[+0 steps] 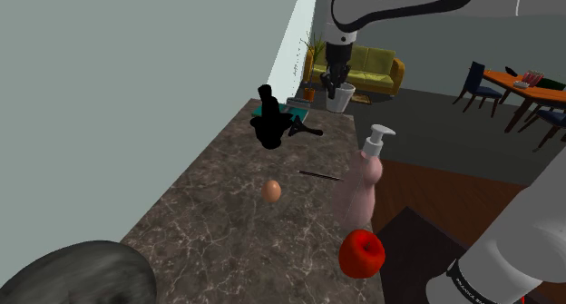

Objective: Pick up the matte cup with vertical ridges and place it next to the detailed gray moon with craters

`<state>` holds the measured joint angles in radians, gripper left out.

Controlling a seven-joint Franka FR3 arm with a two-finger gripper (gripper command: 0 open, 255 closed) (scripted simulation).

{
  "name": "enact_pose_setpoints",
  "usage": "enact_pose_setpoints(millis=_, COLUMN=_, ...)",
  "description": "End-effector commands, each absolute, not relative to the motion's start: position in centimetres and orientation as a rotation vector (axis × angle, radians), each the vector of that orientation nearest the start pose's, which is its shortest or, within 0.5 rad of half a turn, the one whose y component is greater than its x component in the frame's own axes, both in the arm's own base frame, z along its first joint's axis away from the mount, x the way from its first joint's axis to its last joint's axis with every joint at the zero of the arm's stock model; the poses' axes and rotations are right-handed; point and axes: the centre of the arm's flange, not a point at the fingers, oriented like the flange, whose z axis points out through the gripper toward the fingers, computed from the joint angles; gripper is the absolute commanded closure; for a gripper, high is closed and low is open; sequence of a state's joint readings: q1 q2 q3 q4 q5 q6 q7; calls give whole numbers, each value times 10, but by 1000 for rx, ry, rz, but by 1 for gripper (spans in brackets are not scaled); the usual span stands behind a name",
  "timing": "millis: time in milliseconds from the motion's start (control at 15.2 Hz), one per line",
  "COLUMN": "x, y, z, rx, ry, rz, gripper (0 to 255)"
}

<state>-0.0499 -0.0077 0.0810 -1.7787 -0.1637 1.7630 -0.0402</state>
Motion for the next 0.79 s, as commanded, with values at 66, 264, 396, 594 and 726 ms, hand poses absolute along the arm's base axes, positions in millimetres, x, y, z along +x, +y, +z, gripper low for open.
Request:
enact_pose_setpoints(millis=66, x=560, y=3, z=563, rx=-3298, ry=-170, rz=15, gripper=255)
enact_pose_setpoints(millis=264, x=560, y=3, z=579, rx=-3298, ry=-170, rz=15, gripper=255)
enact_pose_setpoints(millis=396, x=560, y=3, z=590, rx=-3298, ry=-170, rz=15, gripper=255)
enact_pose_setpoints(millis=594, x=560, y=3, z=605, rx=-3298, ry=-170, rz=15, gripper=255)
enact_pose_setpoints(millis=726, x=560, y=3, z=616, rx=-3298, ry=-170, rz=15, gripper=255)
